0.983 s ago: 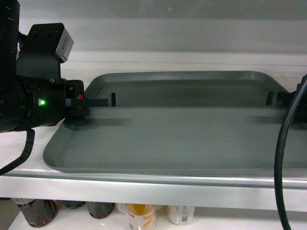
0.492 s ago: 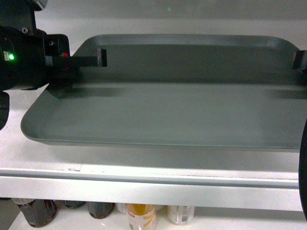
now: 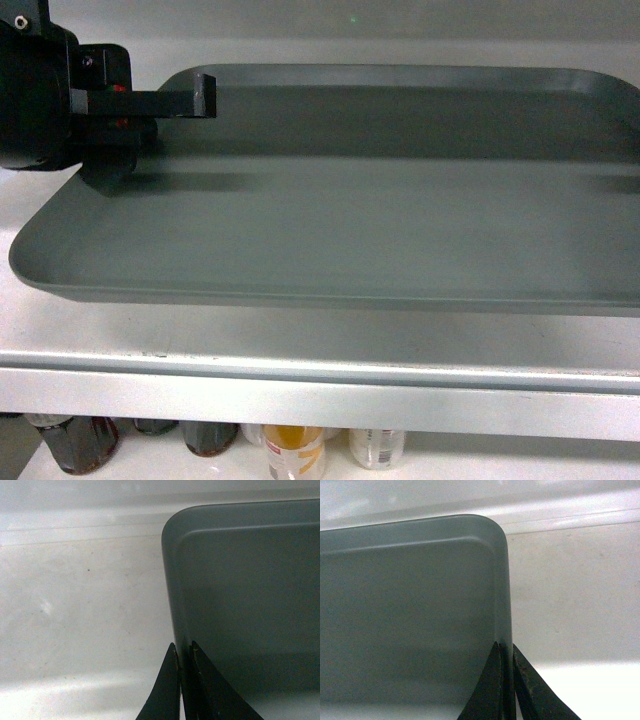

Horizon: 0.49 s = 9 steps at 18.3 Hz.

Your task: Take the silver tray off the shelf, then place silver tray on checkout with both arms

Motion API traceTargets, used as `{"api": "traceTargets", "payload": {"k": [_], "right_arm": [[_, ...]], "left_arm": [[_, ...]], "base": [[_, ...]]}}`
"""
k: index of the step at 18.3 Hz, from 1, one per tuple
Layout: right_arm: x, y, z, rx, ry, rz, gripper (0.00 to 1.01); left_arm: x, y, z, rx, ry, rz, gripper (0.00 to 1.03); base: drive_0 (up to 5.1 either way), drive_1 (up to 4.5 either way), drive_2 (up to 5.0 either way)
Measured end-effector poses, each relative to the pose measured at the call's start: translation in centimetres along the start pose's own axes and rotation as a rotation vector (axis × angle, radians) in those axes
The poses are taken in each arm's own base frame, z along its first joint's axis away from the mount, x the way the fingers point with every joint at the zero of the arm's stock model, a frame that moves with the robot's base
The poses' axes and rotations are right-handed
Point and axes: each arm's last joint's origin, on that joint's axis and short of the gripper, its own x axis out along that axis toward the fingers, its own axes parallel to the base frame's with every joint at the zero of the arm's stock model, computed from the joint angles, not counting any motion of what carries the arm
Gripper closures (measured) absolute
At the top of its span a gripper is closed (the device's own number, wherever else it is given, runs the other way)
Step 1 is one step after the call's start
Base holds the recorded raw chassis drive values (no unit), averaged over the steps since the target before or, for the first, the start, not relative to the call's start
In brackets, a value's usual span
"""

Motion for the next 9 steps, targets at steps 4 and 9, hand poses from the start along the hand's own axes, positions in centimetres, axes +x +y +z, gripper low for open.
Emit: {"api": "traceTargets", "payload": {"k": [4,9], "right_arm": [[-0.25,-0.03,-0.24,-0.003,0.066,-0.012,0.98],[-0.28,-0.09,-0.4,-0.005,0.095,-0.02,0.98]], "left_arm": [[-0.12,0.04,-0.32,-0.006,0.044,0.004,0.99],[-0.15,-0.09,-0.51,-0.002,0.065,0.001,0.99]], "base": [[0.0,0.0,0.0],[0.0,0.0,0.0]]}}
